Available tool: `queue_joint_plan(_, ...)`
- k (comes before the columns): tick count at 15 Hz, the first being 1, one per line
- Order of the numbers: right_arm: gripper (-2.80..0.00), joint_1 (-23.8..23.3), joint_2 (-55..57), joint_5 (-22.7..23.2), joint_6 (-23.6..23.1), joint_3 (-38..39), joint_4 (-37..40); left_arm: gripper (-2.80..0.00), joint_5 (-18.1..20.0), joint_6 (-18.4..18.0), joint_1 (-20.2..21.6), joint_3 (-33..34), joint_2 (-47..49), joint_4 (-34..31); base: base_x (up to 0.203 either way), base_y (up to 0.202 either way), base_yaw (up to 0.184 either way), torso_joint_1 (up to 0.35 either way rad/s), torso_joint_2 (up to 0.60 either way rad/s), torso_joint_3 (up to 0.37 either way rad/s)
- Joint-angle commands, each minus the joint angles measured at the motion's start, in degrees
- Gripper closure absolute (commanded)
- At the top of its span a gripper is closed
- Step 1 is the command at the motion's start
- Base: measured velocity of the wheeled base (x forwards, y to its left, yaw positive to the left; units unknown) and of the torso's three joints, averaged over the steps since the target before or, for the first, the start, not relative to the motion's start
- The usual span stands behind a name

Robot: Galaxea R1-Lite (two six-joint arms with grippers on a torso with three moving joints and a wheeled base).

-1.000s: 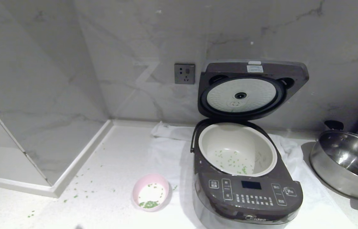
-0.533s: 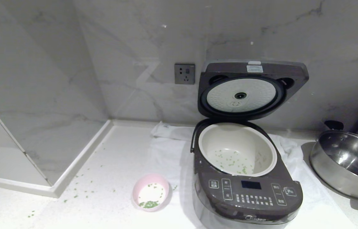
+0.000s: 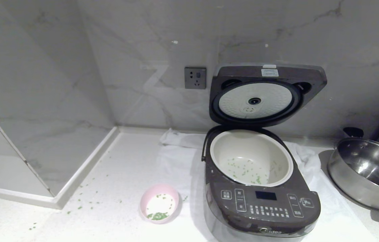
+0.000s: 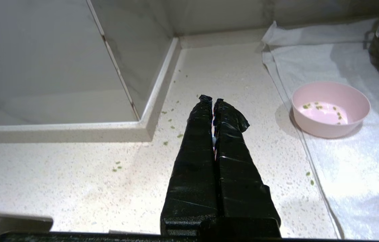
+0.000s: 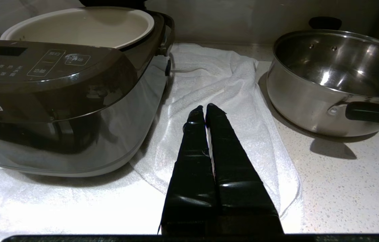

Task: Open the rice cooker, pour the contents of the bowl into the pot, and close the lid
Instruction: Close the rice cooker

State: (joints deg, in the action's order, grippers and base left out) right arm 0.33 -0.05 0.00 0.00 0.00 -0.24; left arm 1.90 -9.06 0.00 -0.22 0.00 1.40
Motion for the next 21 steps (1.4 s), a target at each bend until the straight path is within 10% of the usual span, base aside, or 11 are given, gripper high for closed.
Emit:
queue_joint_plan(1, 0.0, 0.02, 0.05, 0.0, 0.0, 0.09, -0.02, 0.0, -0.32, 1.81, 0.0, 0.75, -0.09, -0.08, 0.0, 0.0, 0.0, 0.0, 0.0, 0.0)
queue_joint_plan(21, 0.0, 0.02, 0.05, 0.0, 0.0, 0.09, -0.02, 0.0, -0.58, 2.7, -0.09, 0.83, -0.09, 0.23, -0.014, 0.0, 0.0, 0.0, 0.0, 0.001)
